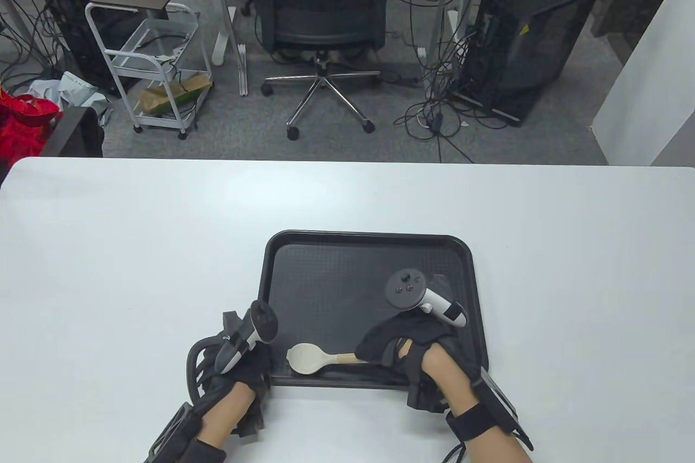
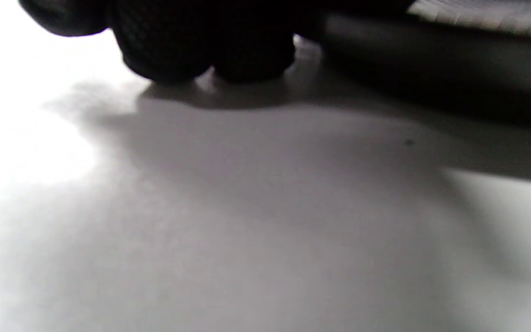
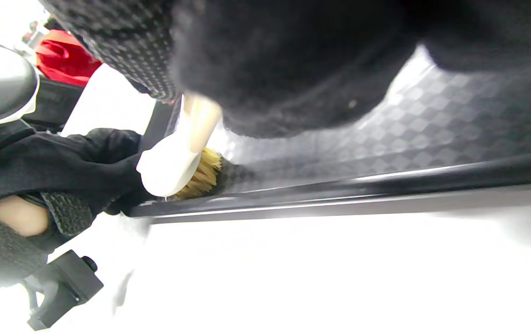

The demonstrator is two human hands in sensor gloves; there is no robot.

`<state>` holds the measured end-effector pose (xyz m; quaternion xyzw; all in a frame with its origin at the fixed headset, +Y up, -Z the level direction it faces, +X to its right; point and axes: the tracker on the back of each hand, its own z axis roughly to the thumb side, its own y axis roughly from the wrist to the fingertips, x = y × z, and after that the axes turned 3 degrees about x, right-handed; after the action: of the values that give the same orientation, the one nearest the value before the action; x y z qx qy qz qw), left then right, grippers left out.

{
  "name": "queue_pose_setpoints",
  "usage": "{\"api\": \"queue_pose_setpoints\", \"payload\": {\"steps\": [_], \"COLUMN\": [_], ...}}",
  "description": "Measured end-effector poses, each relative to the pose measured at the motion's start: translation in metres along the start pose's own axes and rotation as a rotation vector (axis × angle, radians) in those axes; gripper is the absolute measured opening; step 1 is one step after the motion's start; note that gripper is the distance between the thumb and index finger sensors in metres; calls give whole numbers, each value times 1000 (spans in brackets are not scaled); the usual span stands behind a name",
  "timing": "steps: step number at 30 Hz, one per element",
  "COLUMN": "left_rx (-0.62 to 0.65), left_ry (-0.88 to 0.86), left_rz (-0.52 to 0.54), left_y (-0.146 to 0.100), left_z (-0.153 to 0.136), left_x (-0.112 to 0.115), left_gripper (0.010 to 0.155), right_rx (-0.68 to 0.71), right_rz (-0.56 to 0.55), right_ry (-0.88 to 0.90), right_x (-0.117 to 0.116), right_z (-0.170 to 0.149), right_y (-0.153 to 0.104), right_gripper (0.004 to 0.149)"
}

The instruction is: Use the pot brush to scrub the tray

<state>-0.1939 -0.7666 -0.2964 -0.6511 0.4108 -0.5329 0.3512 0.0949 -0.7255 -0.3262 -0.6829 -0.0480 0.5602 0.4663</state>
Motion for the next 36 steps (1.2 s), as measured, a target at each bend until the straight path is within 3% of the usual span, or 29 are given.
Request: {"api": "queue_pose_setpoints", "payload": {"steps": [12,23,36], "left_rx": [-1,-2,-1], "left_ry": [2,2,1], "left_rz": [2,2,-1], "left_y": [0,0,0], "left_z": [0,0,0], "left_x": [0,0,0], "left_gripper": [69,68,68], "right_rx": [-86,-182,-313], "right_rz": [5,-81,-211], "right_ry": [11,157,250], "right_x": [36,68,89], "right_z": [-42,-108,-170], "right_y": [-27,-55,-98], "right_gripper": [49,48,45]}}
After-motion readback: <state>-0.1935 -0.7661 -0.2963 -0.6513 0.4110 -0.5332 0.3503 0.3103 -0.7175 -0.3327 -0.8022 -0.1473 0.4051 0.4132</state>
